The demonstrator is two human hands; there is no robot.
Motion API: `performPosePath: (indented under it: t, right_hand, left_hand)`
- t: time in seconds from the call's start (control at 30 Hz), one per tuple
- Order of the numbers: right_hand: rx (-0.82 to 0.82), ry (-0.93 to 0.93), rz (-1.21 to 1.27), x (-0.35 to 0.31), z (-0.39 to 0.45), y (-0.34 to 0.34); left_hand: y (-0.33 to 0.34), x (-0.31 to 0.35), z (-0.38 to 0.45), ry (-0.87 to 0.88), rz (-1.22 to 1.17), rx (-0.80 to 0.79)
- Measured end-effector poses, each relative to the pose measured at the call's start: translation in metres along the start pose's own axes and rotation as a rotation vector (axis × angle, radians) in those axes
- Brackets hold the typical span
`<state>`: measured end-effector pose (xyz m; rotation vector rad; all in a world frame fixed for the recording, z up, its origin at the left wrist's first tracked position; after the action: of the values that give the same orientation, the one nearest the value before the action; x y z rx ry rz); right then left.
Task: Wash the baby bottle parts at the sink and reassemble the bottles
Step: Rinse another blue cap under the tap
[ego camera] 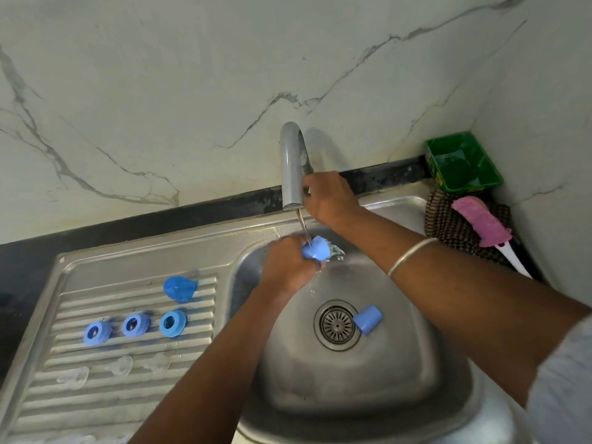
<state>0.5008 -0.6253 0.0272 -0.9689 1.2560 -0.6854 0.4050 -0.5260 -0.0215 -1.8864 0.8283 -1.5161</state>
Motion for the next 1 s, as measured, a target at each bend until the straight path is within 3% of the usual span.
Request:
performPosePath:
  t: [0.1, 0.3, 0.53, 0.67, 0.8, 0.87, 0.93, 1.0]
  right_hand:
    - [0.028, -0.011, -0.033, -0.002, 0.002, 0.0]
    - [0.076, 0.039, 0.045, 0.003, -0.004, -0.002]
    - [0.048, 0.249, 0.164, 0.044, -0.039, -0.006]
    - [-0.015, 0.344, 0.049, 0.095, -0.092, 0.003]
    - [-0.072, 0.418, -0.061, 0.131, -0.127, -0.004]
    - [0.009, 0.398, -0.104, 0.137, -0.137, -0.026]
    - [0.201, 0.358, -0.186, 0.142, -0.146, -0.059]
    - [0.388, 0.35, -0.308, 0.149, -0.154, -0.09]
  left_hand:
    - [-0.003, 0.005, -0.001, -0.002, 0.186, -0.018]
    - [-0.012, 0.007, -0.014, -0.055, 0.319, -0.087]
    - [-0.001, 0.004, -0.038, -0.113, 0.549, -0.244]
    - [0.023, -0.002, -0.051, -0.134, 0.509, -0.336]
    - [0.051, -0.008, -0.071, -0.242, 0.305, -0.467]
    - [0.052, -0.004, -0.077, -0.263, 0.264, -0.412]
    - [0.045, 0.005, -0.08, -0.224, 0.304, -0.303]
    - [0.046, 0.009, -0.085, -0.24, 0.325, -0.313]
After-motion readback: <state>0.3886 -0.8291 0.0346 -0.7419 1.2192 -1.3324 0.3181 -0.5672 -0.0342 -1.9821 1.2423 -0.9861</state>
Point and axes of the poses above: each hand's wrist, its own z-axis towards the middle knuckle, its own y-axis out of the palm, x = y × z, the point moved 9 cm from there along z, towards the middle knuckle, and after that the axes turned 7 degrees about -z, right-handed, at the moved point
